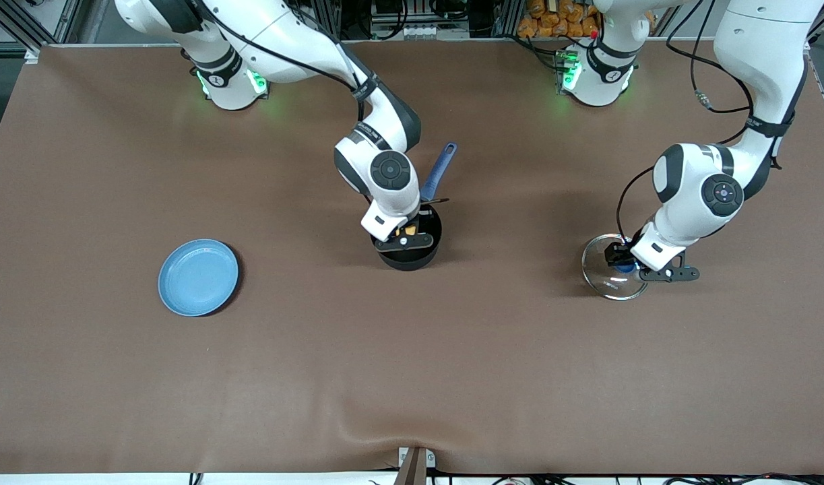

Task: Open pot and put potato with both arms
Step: 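Lower the potato into the pot and open the right gripper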

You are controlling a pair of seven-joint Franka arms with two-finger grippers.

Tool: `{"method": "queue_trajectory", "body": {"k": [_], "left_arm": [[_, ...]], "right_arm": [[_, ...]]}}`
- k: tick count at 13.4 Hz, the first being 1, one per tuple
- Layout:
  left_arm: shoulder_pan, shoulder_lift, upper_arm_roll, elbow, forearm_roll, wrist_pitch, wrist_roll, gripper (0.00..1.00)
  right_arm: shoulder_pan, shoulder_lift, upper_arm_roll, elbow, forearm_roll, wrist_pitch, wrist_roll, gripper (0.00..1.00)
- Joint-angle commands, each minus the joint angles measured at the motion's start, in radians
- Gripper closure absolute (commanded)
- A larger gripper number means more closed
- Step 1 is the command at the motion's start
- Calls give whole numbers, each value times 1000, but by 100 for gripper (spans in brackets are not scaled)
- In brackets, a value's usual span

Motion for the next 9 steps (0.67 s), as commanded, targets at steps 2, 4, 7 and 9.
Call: {"method": "queue_trajectory", "body": {"k": [2, 4, 7, 9], "left_arm": [[5, -57, -6, 51, -5, -5, -2, 0], [5, -110, -6, 65, -7, -11, -2, 0], [13, -150, -4, 192, -5, -187, 0, 0], [11, -150, -6, 333, -5, -360, 12, 0]], "right_arm": [[11, 3, -11, 10, -11, 1, 42, 35], [11, 3, -11, 10, -11, -1, 42, 26], [6, -4, -11, 10, -11, -7, 42, 20], [-7, -22, -11, 9, -8, -25, 37, 22]]}}
